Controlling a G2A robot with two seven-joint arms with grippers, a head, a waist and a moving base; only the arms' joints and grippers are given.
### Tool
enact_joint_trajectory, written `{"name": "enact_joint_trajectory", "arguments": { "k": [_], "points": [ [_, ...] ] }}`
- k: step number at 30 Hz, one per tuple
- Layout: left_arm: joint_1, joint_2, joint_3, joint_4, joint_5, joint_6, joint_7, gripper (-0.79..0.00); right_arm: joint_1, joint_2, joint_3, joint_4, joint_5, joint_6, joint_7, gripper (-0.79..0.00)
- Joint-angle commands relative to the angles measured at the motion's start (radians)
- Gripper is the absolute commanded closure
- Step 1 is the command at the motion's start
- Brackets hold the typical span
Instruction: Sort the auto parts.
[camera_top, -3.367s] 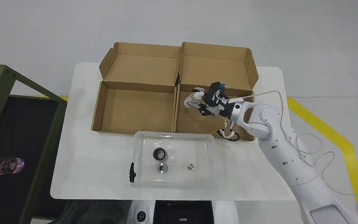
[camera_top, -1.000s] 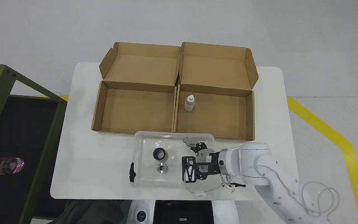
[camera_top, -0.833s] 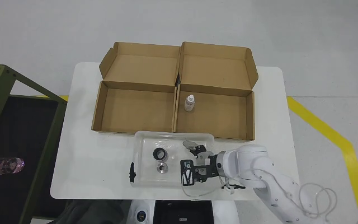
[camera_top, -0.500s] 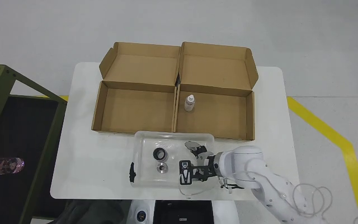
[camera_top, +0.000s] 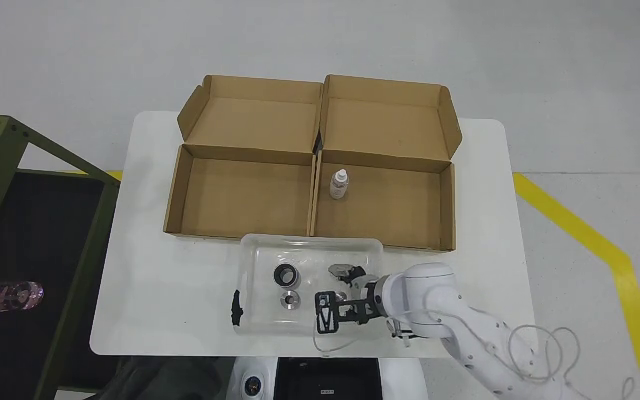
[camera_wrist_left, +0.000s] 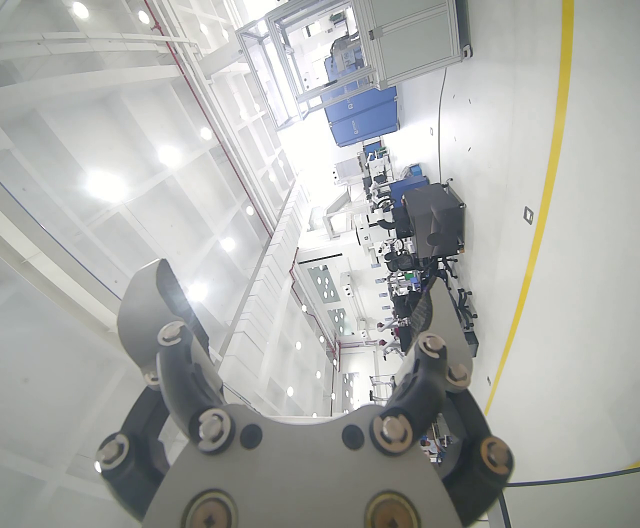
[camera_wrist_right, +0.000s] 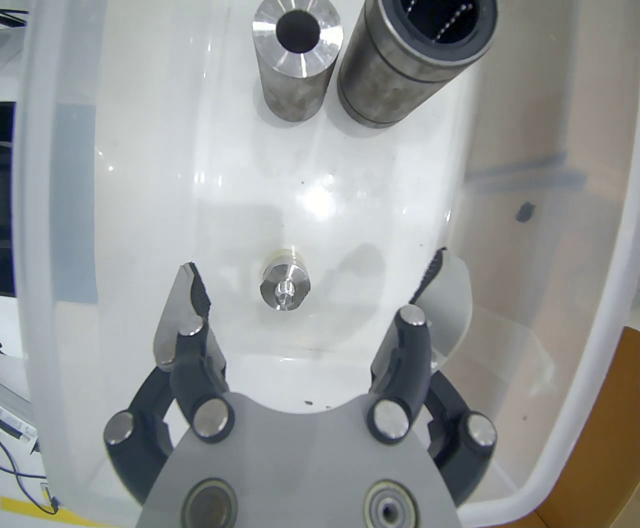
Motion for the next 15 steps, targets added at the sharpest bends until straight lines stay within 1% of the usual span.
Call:
{"name": "enact_joint_trajectory", "arguments": {
  "k": [1, 7, 10, 12, 13, 15],
  "points": [
    [0.0, 0.0, 0.0, 0.0, 0.0, 0.0, 0.0, -0.785, 0.005, -0.001, -0.009, 0.005, 0.0, 0.001, 0.009, -0.394],
    [0.0, 0.0, 0.0, 0.0, 0.0, 0.0, 0.0, -0.785, 0.018, -0.004, -0.03, 0.016, -0.002, 0.013, 0.036, -0.339],
    [0.0, 0.0, 0.0, 0.0, 0.0, 0.0, 0.0, -0.785, 0.024, -0.005, -0.038, 0.019, 0.002, 0.016, 0.047, -0.277],
    [0.0, 0.0, 0.0, 0.0, 0.0, 0.0, 0.0, -0.785, 0.026, -0.006, -0.043, 0.021, 0.006, 0.016, 0.053, -0.212],
    [0.0, 0.0, 0.0, 0.0, 0.0, 0.0, 0.0, -0.785, 0.027, -0.006, -0.045, 0.021, 0.009, 0.015, 0.055, -0.163],
    [0.0, 0.0, 0.0, 0.0, 0.0, 0.0, 0.0, -0.785, 0.029, -0.006, -0.047, 0.021, 0.012, 0.013, 0.057, -0.031]
  ]
}}
